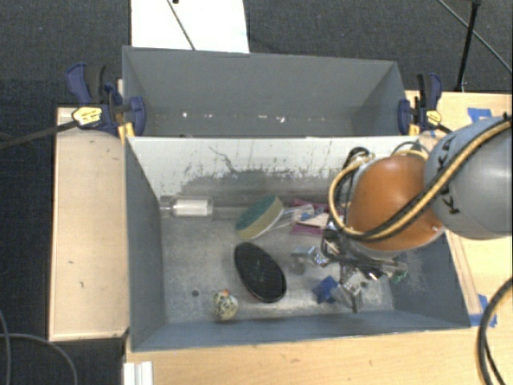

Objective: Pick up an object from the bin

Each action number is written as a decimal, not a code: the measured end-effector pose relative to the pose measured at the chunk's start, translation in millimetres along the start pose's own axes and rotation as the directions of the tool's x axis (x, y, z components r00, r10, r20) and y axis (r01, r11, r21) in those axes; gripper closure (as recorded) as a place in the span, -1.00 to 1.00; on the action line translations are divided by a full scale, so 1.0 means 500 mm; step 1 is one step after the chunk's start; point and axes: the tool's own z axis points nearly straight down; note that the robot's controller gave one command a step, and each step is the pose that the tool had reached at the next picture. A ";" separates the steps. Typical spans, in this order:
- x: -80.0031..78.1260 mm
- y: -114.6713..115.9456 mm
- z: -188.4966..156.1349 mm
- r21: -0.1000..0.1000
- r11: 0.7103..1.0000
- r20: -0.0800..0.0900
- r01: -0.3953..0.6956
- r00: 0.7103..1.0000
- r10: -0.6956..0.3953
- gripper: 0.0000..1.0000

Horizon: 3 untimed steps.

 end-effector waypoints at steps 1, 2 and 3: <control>0.037 0.016 -0.015 0.006 0.972 0.004 0.235 0.972 -0.235 -1.00; 0.042 0.014 -0.017 0.007 0.972 0.001 0.236 0.972 -0.236 1.00; 0.041 0.014 -0.017 0.005 0.971 -0.002 0.238 0.971 -0.238 1.00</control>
Offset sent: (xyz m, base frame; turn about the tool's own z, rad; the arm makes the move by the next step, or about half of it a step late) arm -0.0207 -0.0067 0.0063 -0.2392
